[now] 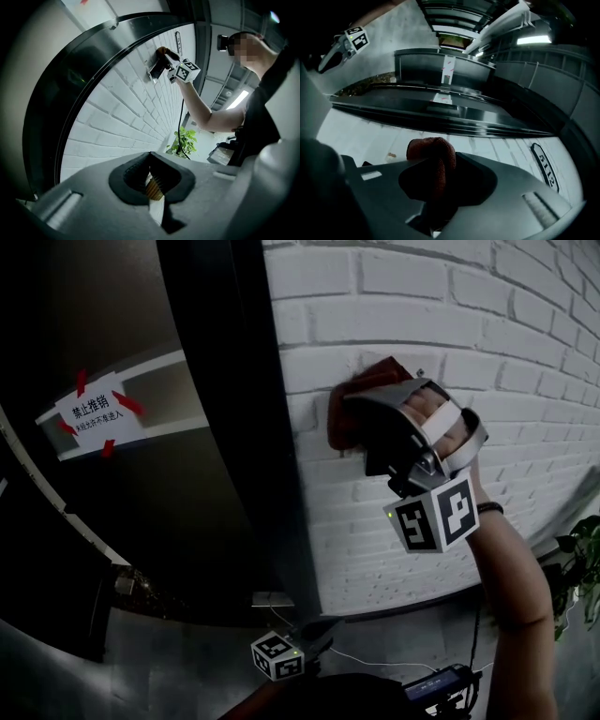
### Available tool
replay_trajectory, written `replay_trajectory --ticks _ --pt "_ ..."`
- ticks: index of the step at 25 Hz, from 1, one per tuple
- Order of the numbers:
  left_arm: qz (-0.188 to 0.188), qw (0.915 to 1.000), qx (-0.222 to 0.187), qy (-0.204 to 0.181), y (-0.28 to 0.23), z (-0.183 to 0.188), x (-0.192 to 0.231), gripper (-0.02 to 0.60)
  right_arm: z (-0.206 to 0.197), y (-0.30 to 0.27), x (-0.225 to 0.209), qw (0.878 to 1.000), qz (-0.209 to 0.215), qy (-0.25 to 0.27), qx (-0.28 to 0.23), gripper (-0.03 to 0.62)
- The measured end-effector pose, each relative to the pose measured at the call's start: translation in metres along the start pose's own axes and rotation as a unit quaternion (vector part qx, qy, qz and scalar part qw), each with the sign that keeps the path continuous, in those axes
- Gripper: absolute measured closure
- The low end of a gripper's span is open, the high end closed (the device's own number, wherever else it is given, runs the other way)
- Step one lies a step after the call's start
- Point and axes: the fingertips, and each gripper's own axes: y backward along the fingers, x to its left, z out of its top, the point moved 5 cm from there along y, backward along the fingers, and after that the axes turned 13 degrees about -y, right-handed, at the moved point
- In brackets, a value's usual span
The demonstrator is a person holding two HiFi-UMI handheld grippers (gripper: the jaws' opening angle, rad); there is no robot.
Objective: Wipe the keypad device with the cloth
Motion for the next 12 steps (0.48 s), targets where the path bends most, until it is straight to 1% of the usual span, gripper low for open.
replay_trajectory --ticks 2,4,5,10,12 --pt "0.0 1.0 0.004 0.001 0.002 -0.002 0.002 0.578 0.0 0.004 0.028 0.999 0.036 0.04 0.011 0.511" --pt "-0.001 1.0 0.008 0.001 0.001 -0.004 0.001 0.577 0.002 0.007 0.06 0.994 0.073 0.079 0.022 0.511" --pt "-0.003 0.9999 0.01 0.0 0.0 -0.005 0.0 0.577 0.001 0.009 0.075 0.992 0.088 0.091 0.026 0.511" --pt "-0.016 0.9997 0.015 -0.005 -0.005 -0.008 -0.003 0.577 -0.01 0.025 0.132 0.981 0.16 0.103 0.035 0.511" --pt "-0.017 0.9997 0.015 -0.004 -0.004 -0.009 -0.005 0.577 -0.021 0.036 0.152 0.975 0.185 0.114 0.045 0.511"
